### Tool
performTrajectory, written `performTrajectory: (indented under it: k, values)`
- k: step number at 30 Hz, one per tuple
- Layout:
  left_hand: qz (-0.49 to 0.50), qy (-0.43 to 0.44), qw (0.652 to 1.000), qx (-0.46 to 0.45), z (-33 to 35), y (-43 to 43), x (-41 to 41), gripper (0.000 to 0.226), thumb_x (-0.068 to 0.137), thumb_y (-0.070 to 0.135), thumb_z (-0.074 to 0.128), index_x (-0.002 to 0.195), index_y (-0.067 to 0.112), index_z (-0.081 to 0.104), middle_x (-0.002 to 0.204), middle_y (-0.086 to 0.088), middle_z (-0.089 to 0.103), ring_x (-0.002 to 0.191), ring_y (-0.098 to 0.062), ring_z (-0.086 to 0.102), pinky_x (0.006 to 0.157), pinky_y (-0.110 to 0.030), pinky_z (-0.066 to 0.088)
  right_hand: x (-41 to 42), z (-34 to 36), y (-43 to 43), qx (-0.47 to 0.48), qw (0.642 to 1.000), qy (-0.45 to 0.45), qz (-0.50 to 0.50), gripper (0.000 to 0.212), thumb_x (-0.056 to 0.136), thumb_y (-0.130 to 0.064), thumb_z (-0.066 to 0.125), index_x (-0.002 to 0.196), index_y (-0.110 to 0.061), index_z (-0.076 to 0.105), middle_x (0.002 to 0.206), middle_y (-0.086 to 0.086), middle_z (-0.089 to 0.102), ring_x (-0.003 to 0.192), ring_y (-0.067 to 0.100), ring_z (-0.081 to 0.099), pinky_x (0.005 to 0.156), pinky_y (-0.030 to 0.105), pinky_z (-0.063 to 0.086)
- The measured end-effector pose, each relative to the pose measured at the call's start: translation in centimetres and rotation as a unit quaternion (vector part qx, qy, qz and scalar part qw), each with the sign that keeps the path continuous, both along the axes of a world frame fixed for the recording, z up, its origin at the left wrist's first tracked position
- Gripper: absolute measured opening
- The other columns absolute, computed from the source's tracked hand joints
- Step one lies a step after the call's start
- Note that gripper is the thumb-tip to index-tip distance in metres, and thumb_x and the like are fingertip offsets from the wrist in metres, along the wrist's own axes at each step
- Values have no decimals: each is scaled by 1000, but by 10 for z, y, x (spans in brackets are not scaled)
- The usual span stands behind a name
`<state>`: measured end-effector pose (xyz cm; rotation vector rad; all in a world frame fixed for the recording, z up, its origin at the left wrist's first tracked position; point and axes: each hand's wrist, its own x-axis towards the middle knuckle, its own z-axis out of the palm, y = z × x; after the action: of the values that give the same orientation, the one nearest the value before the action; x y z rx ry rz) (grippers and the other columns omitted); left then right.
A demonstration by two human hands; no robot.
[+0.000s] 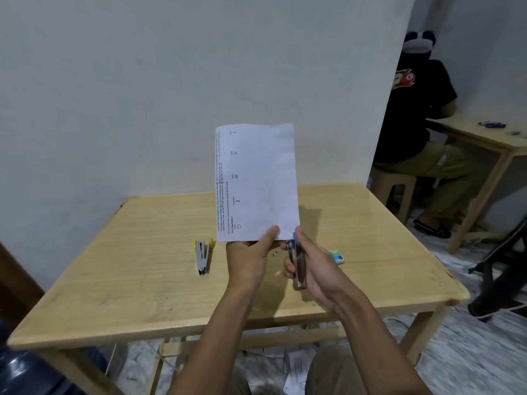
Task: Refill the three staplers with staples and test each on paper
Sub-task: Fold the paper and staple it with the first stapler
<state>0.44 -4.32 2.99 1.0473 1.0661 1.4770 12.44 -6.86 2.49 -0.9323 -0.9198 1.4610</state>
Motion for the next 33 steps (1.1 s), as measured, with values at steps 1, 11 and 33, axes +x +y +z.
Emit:
performTrajectory:
  k: [1,11,33]
  values:
    - [0,3,1000,1,0,0,0,16,78,11,79,92,15,73,92,-7,77,85,-28,74,88,-50,56,0,0,1,1,1000,1,-6,51,83,-52,55,109,-8,58,70,1,54,51,13,43,52,27,40]
    - [-19,-4,1000,-21,2,-2,-2,15,79,8,78,91,14,73,89,-7,77,80,-23,74,85,-46,59,4,1,1,-4,998,-45,-42,32,100,-42,49,106,-12,57,60,3,49,50,13,45,41,17,37]
    - [-52,-57,996,-37,5,-10,-3,18,82,4,75,95,15,70,86,-1,77,73,-15,74,76,-31,61,7,-3,1,-2,998,-26,-50,38,89,-43,64,109,-11,64,76,7,65,62,12,56,50,21,44]
